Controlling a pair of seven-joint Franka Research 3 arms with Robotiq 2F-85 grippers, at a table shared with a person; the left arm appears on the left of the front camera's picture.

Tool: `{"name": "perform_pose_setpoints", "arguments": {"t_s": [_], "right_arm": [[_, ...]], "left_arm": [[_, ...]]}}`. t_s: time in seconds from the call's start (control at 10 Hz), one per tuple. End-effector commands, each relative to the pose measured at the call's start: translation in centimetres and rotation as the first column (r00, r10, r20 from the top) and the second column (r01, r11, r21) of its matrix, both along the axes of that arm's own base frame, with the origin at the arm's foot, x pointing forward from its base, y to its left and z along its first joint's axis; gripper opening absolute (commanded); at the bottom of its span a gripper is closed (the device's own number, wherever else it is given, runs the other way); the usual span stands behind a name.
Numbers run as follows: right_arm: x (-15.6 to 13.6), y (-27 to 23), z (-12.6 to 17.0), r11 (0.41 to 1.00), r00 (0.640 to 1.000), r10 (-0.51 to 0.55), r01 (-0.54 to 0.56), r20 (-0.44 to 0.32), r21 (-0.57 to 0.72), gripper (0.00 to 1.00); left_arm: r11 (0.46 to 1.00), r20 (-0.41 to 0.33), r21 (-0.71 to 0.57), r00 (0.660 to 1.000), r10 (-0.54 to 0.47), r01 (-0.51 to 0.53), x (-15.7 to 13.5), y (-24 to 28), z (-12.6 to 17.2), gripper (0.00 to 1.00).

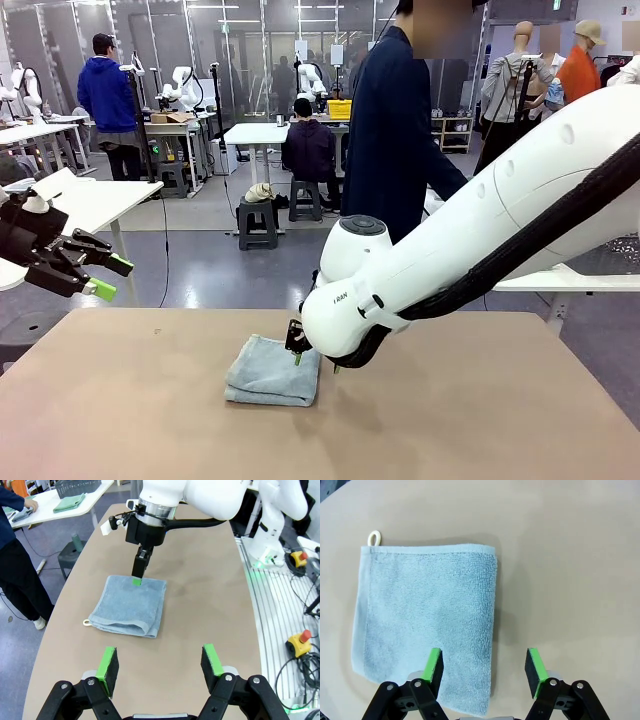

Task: Fold the towels and place them in the basket.
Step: Place the folded Towel with hook on the right side of the table.

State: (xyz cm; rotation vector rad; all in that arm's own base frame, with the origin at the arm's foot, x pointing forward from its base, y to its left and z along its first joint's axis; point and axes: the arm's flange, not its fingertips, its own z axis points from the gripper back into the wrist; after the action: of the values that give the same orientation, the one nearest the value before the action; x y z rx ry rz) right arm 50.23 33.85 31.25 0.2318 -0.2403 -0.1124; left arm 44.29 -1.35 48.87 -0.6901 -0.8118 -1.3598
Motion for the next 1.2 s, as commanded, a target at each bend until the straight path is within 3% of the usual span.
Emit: {"name": "perform_pose_setpoints", "arguments": {"t_s": [0.0, 0.6, 0.7, 0.8, 0.9, 1.0, 1.1], "right_arm": [[0.5, 0.8, -0.3, 0.999, 0.998, -0.045, 0.044, 0.041, 0.022, 0.83], [1.8, 0.6, -1.2, 0.998, 1.000, -0.010, 0.009, 0.014, 0.068, 0.83], [1.9, 0.5, -1.3, 0.998, 1.000, -0.011, 0.010, 0.009, 0.063, 0.64], [1.9, 0.5, -1.3, 0.998, 1.000, -0.013, 0.012, 0.010, 0.066, 0.63], [1.9, 0.5, -1.4, 0.998, 1.000, -0.011, 0.011, 0.012, 0.068, 0.44], [1.9, 0.5, -1.5, 0.998, 1.000, -0.009, 0.009, 0.010, 0.069, 0.58], [1.9, 0.4, -1.5, 0.998, 1.000, -0.009, 0.008, 0.008, 0.069, 0.25]], "left_arm": [[1.000, 0.008, -0.015, 1.000, -0.012, 0.013, -0.1, 0.1, 0.2, 0.84], [1.000, 0.008, -0.015, 1.000, -0.012, 0.013, -0.1, 0.1, 0.2, 0.84], [1.000, 0.008, -0.015, 1.000, -0.012, 0.013, -0.1, 0.1, 0.2, 0.84], [1.000, 0.008, -0.015, 1.000, -0.012, 0.013, -0.1, 0.1, 0.2, 0.84], [1.000, 0.008, -0.015, 1.000, -0.012, 0.013, -0.1, 0.1, 0.2, 0.84], [1.000, 0.008, -0.015, 1.000, -0.012, 0.013, -0.1, 0.1, 0.2, 0.84], [1.000, 0.008, -0.015, 1.000, -0.012, 0.013, -0.1, 0.1, 0.2, 0.84]]}}
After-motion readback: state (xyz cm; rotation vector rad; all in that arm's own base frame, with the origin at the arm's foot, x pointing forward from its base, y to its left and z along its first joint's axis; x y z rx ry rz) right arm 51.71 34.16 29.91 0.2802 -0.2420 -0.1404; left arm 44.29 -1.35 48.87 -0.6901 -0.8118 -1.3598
